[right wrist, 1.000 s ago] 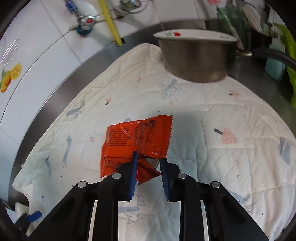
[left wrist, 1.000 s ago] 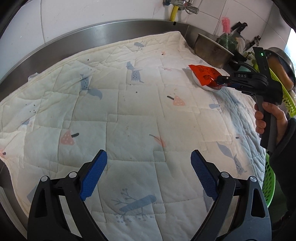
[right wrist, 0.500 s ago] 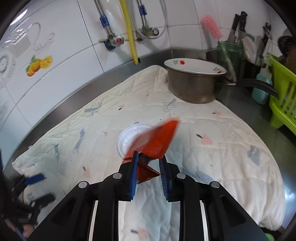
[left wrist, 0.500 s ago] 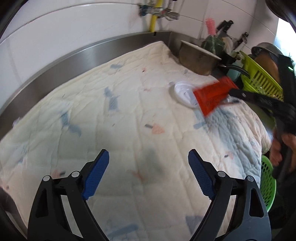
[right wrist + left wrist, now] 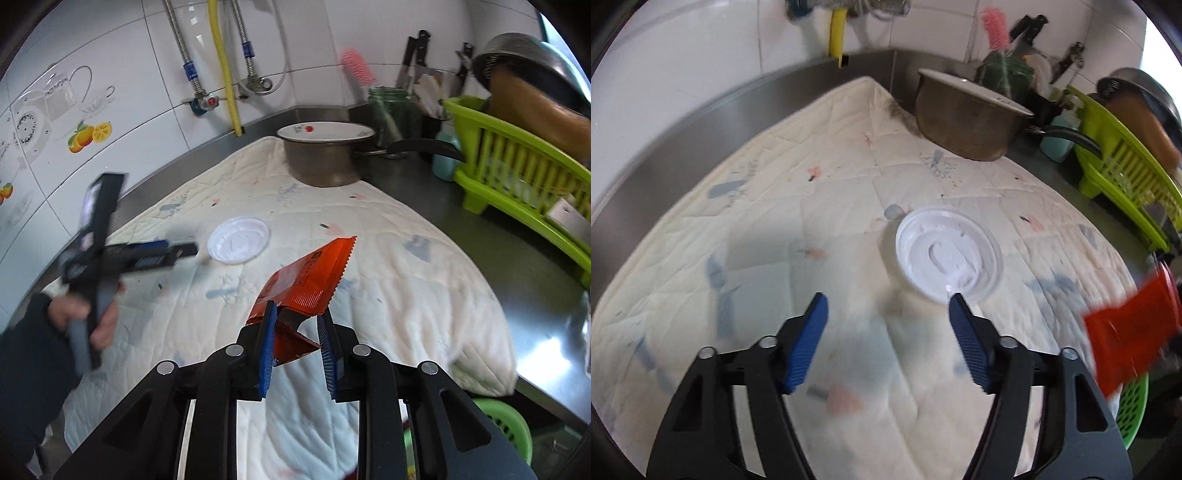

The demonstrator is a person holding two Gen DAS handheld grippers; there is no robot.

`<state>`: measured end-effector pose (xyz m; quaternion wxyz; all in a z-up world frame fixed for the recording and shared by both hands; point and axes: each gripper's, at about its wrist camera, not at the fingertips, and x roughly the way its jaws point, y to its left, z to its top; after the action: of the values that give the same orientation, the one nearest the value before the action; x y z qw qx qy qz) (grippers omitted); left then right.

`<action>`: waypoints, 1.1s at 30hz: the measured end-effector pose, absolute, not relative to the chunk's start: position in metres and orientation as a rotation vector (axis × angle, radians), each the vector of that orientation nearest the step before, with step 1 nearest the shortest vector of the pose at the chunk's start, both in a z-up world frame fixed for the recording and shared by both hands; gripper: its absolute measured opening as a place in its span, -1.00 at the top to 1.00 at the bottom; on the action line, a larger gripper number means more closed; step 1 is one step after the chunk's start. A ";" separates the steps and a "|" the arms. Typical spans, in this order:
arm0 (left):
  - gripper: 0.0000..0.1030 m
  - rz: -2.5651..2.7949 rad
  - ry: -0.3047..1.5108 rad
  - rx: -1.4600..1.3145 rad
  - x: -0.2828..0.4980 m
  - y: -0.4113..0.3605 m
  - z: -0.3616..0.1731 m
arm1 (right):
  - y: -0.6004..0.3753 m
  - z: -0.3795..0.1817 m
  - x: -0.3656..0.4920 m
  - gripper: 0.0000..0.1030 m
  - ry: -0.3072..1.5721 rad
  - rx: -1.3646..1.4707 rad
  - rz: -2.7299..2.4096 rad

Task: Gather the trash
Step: 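Grasp the orange snack packet with the right tool while the left tool grasps the white lid, then drop the orange packet and white lid into the green basket with both tools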

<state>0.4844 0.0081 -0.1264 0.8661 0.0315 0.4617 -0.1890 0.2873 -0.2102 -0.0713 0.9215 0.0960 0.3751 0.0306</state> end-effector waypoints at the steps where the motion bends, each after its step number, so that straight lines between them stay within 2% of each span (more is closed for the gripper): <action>1: -0.17 -0.399 0.978 0.047 0.492 0.007 -0.129 | -0.212 -0.070 0.282 0.58 0.770 0.199 0.055; 7: -0.11 -0.418 1.020 -0.034 0.520 0.000 -0.143 | -0.228 -0.067 0.251 0.58 0.769 0.227 0.000; 11: 0.41 -0.436 1.045 -0.011 0.528 -0.010 -0.152 | -0.238 -0.068 0.237 0.58 0.777 0.244 -0.034; 16: 0.44 -0.439 1.061 -0.036 0.532 -0.011 -0.159 | -0.249 -0.069 0.217 0.58 0.784 0.267 -0.072; 19: 0.68 -0.449 1.057 -0.036 0.529 -0.012 -0.158 | -0.255 -0.068 0.203 0.58 0.786 0.276 -0.096; 33: 0.68 -0.456 1.079 -0.083 0.527 -0.017 -0.160 | -0.283 -0.066 0.148 0.58 0.785 0.311 -0.220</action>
<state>0.5272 -0.0170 -0.1598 0.8325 -0.0393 0.5091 -0.2152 0.1484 -0.2833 -0.0663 0.9065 0.1505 0.3800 -0.1065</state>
